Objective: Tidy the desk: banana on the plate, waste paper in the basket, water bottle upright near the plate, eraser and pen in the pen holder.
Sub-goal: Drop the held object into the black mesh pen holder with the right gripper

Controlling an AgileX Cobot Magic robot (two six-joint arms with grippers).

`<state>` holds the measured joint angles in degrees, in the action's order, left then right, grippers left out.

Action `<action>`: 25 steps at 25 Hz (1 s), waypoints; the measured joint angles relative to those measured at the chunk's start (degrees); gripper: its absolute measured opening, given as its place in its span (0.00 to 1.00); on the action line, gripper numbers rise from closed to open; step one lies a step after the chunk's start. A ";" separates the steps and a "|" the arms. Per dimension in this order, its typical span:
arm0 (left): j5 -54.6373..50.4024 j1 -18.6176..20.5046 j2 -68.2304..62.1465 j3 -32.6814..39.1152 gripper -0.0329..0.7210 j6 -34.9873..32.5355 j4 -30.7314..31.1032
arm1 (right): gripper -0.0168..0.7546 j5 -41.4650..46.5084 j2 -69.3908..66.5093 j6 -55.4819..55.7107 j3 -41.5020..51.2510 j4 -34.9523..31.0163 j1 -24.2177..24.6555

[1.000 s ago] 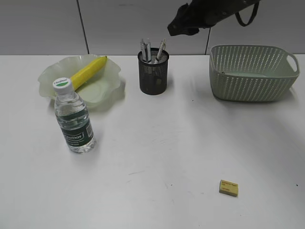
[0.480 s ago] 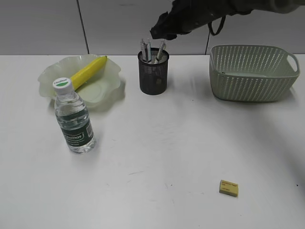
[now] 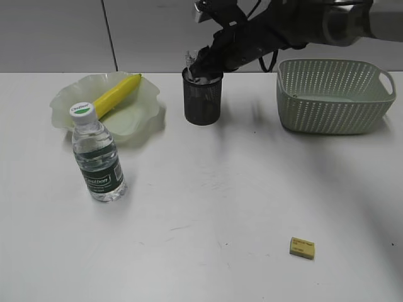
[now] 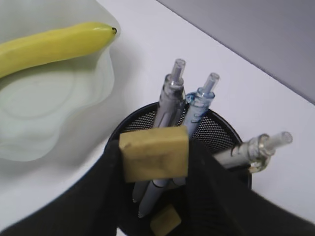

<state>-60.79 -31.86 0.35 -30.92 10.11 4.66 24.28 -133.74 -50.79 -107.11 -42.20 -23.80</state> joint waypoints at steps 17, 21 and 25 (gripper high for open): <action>0.00 0.00 0.00 0.00 0.45 0.00 0.00 | 0.42 -5.13 -0.39 -0.14 0.00 0.07 -0.10; 0.00 0.00 0.00 0.00 0.45 0.00 0.00 | 0.43 -5.13 -0.39 -0.14 0.00 0.07 -0.10; 0.00 0.00 0.00 0.00 0.45 0.00 0.00 | 0.46 -5.13 -0.39 -0.14 0.00 0.02 -0.10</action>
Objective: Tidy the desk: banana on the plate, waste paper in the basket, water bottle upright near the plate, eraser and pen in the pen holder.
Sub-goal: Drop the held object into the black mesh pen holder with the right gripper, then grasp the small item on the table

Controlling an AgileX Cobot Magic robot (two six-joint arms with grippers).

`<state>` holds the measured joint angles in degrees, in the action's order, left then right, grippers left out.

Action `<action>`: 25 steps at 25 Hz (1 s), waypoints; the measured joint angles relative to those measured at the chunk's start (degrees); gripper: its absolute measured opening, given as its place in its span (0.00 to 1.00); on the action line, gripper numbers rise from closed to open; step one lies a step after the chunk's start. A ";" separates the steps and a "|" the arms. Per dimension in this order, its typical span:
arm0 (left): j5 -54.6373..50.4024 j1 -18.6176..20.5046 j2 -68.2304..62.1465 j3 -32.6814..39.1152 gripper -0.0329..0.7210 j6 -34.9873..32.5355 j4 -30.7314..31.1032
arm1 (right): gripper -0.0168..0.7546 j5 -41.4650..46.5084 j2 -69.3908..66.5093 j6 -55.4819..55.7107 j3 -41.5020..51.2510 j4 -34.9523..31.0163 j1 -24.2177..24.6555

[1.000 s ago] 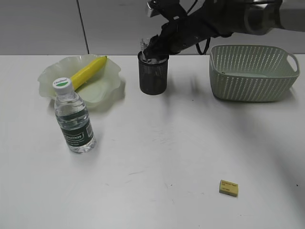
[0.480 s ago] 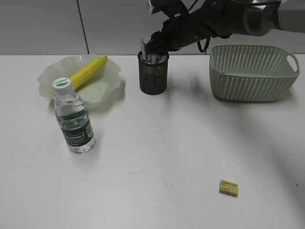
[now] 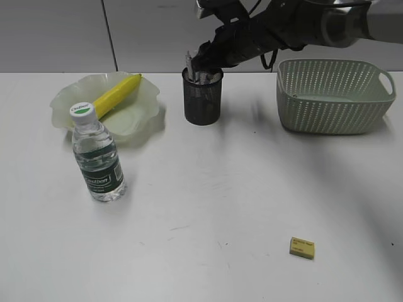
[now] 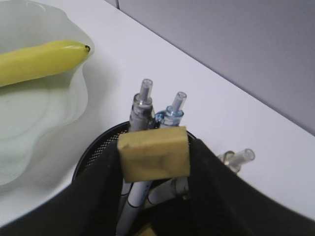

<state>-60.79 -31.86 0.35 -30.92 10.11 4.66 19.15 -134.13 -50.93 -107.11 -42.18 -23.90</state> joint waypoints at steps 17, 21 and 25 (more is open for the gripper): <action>0.00 0.00 0.00 0.00 0.45 0.00 0.00 | 0.61 0.33 0.21 0.06 0.00 -0.47 0.00; 0.00 0.00 0.00 0.00 0.45 0.00 0.00 | 0.61 3.07 2.81 0.06 0.00 -0.18 0.00; 0.00 0.00 0.00 0.00 0.45 0.00 0.00 | 0.62 7.87 6.85 3.20 0.00 3.59 0.00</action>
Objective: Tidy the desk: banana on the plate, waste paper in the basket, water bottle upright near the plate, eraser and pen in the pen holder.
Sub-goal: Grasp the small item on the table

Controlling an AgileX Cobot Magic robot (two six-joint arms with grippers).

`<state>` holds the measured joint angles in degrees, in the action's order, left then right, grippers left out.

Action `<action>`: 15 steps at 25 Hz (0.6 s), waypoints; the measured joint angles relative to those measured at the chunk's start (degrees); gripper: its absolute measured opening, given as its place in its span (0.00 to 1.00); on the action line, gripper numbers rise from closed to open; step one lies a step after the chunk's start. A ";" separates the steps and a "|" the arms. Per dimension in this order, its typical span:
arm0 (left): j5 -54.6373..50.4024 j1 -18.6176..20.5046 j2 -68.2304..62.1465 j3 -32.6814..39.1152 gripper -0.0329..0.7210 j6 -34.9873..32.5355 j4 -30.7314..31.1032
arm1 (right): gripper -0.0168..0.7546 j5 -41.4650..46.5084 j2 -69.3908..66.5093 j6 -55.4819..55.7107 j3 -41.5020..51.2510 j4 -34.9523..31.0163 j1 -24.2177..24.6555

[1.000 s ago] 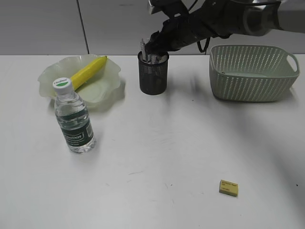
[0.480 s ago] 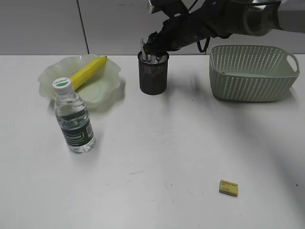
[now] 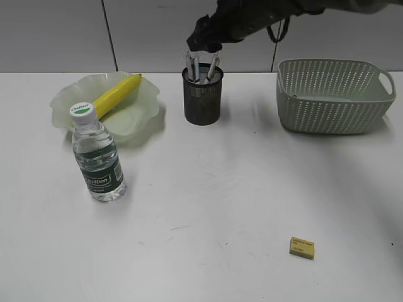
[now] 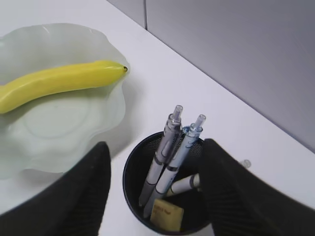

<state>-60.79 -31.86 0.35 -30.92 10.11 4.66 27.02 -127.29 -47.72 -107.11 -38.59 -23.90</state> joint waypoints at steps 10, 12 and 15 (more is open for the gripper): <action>0.00 0.00 0.00 0.00 0.45 0.00 0.00 | 0.62 23.13 9.73 22.82 -0.05 20.43 0.00; 0.00 0.00 0.00 0.00 0.45 0.00 0.00 | 0.62 28.39 10.92 27.48 -0.06 22.66 0.00; 0.00 0.00 0.00 0.00 0.45 0.00 0.00 | 0.62 37.51 11.98 33.88 -0.06 28.31 -0.06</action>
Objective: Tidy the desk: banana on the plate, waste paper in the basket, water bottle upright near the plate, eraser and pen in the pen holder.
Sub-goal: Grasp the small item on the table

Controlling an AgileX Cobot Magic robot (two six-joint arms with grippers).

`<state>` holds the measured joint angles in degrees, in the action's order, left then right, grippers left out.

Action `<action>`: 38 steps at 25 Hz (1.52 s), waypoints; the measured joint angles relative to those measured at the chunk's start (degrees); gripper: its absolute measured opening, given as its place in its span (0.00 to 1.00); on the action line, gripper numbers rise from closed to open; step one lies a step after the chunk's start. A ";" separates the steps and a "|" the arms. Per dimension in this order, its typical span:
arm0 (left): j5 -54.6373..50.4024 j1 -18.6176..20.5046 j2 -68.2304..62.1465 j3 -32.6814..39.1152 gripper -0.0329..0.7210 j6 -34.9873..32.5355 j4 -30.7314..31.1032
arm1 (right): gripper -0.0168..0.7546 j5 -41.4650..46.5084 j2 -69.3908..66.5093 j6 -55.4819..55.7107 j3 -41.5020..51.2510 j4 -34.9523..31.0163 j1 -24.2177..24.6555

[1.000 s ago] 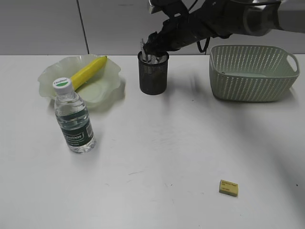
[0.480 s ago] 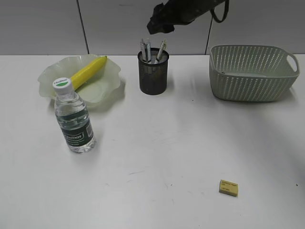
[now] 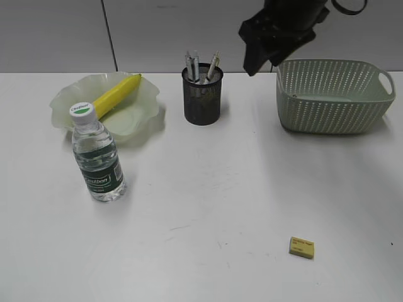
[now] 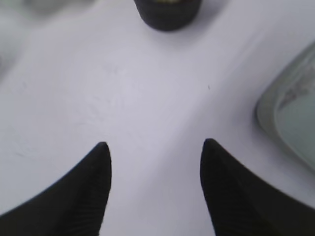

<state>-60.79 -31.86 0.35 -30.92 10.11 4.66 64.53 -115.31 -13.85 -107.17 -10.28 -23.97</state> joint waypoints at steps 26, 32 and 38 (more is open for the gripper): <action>0.00 0.00 0.00 0.00 0.45 0.00 0.00 | 0.62 4.73 48.56 8.67 45.31 5.76 0.00; 0.00 0.00 0.00 0.00 0.45 0.00 0.00 | 0.62 4.84 67.01 8.67 56.72 5.76 0.00; 0.00 0.00 0.00 0.00 0.45 0.00 -0.09 | 0.62 0.06 87.60 8.67 66.35 6.68 0.00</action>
<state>-60.79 -31.86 0.35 -30.92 10.11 4.57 64.59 -27.70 -5.17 -40.82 -3.60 -23.97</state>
